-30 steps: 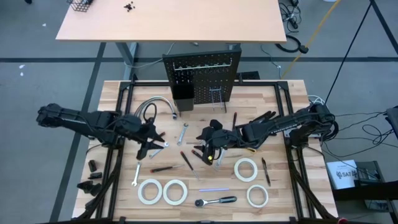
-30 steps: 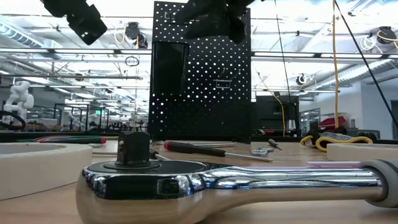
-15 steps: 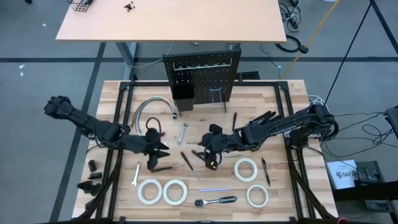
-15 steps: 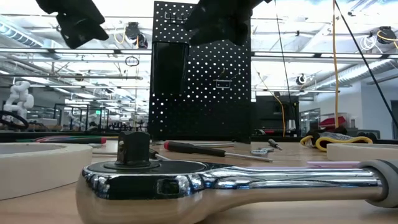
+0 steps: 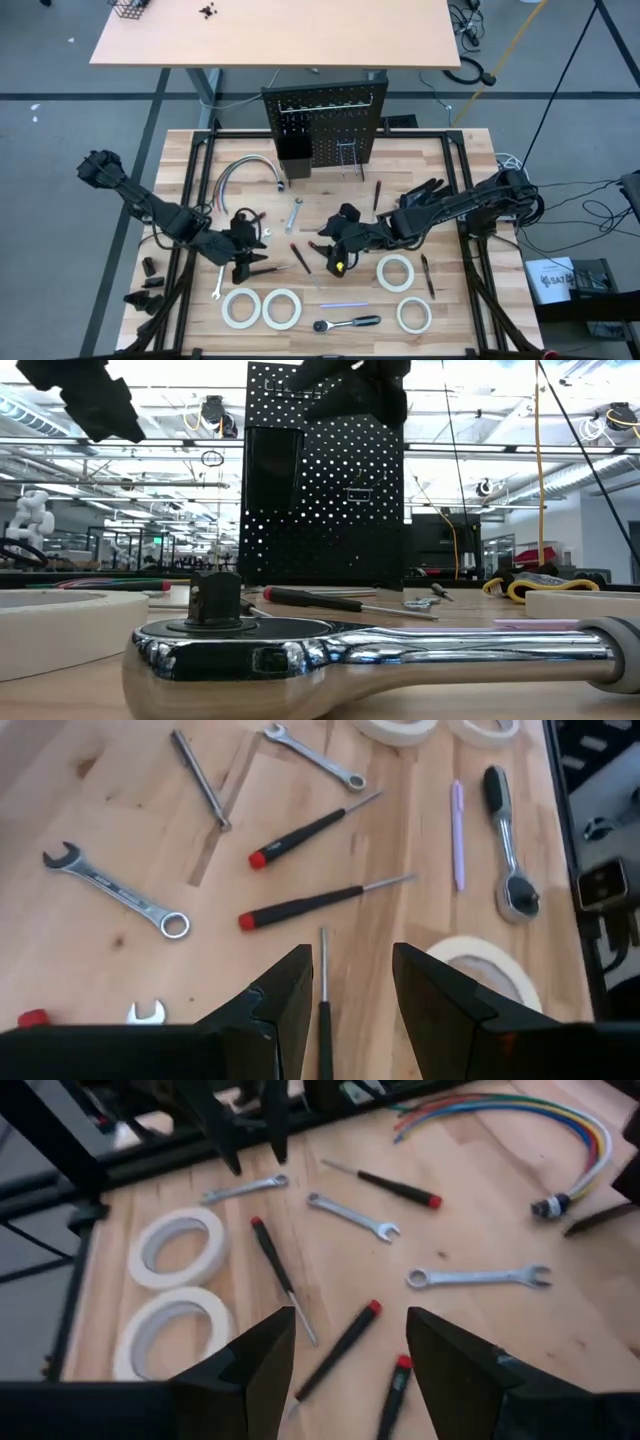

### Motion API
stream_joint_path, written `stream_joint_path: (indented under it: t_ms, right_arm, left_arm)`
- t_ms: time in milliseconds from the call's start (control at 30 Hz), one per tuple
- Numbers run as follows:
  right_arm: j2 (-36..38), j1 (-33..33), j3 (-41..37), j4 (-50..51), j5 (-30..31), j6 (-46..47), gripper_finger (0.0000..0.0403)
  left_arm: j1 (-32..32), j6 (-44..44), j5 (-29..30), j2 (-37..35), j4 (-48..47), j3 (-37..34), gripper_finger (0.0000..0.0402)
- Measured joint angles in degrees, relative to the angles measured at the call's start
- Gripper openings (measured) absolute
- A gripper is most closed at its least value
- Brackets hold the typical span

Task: Hang tools onto peg board
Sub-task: Put the ratchet wrench into the peg board

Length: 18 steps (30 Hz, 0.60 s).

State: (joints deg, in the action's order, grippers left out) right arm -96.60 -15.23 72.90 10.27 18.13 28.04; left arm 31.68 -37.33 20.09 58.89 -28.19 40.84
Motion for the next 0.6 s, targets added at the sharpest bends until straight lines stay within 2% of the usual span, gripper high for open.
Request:
stream_joint_path:
  t_ms: [100, 233, 400, 600]
  right_arm:
    - [0.0, 0.26, 0.0, -0.47, 0.64, 1.39, 0.0187]
    - [-0.94, 0.18, 0.0, -0.87, 4.61, 3.66, 0.0187]
    - [-4.65, -0.19, 0.0, -1.73, 4.01, 7.82, 0.0187]
    - [-6.53, -1.19, -0.04, -0.82, 4.11, 11.7, 0.0187]
  left_arm:
    - [1.17, 0.32, 2.16, 0.0, -1.68, 0.0, 0.0143]
    - [1.89, 0.3, 5.69, 0.0, -2.48, -0.24, 0.0143]
    - [1.88, 0.11, 9.19, -0.02, 3.75, -3.82, 0.0143]
    - [1.99, -2.93, 9.7, -0.02, 10.03, -9.01, 0.0143]
